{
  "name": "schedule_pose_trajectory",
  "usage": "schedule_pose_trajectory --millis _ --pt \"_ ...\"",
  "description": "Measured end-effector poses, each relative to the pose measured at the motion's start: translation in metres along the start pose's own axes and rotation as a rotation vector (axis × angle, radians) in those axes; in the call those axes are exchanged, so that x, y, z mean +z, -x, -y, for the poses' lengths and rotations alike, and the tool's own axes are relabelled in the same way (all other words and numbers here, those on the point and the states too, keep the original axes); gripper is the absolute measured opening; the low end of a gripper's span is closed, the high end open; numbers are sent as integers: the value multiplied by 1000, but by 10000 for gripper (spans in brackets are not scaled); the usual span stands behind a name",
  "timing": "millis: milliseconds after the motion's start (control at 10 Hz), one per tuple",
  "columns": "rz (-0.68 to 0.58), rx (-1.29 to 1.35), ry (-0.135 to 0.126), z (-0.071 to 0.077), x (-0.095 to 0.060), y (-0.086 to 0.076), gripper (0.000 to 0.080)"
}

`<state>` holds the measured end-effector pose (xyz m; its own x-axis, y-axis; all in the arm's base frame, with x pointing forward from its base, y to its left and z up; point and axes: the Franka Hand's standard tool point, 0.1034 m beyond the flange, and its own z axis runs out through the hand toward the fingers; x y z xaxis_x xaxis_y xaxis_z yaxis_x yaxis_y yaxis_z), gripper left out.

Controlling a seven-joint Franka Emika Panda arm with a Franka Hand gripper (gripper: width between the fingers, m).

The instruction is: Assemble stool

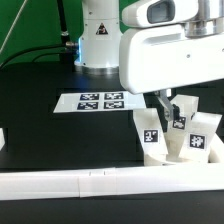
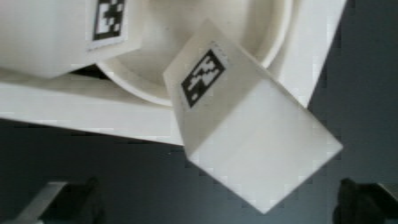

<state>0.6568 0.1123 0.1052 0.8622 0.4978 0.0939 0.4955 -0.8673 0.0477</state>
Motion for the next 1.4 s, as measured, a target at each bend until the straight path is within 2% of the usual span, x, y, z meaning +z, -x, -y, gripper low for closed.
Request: schedule_pose_trajectory --millis 100,200,300,400,600,700,800,1000,1200,1300,1400 --pt "17 -169 12 7 2 -2 649" --pt "85 -370 39 13 12 0 649" --pt "91 -415 42 15 17 -1 649" --pt "95 -460 47 10 16 0 649" --pt "95 -452 47 10 17 1 649" --pt "110 -450 39 9 19 4 649" --pt "151 -445 17 10 24 13 649" --pt "180 -427 23 11 32 17 649" --pt "178 -401 26 9 32 17 649" --pt "178 -377 28 9 32 17 540" --pt "176 -301 34 9 32 17 399"
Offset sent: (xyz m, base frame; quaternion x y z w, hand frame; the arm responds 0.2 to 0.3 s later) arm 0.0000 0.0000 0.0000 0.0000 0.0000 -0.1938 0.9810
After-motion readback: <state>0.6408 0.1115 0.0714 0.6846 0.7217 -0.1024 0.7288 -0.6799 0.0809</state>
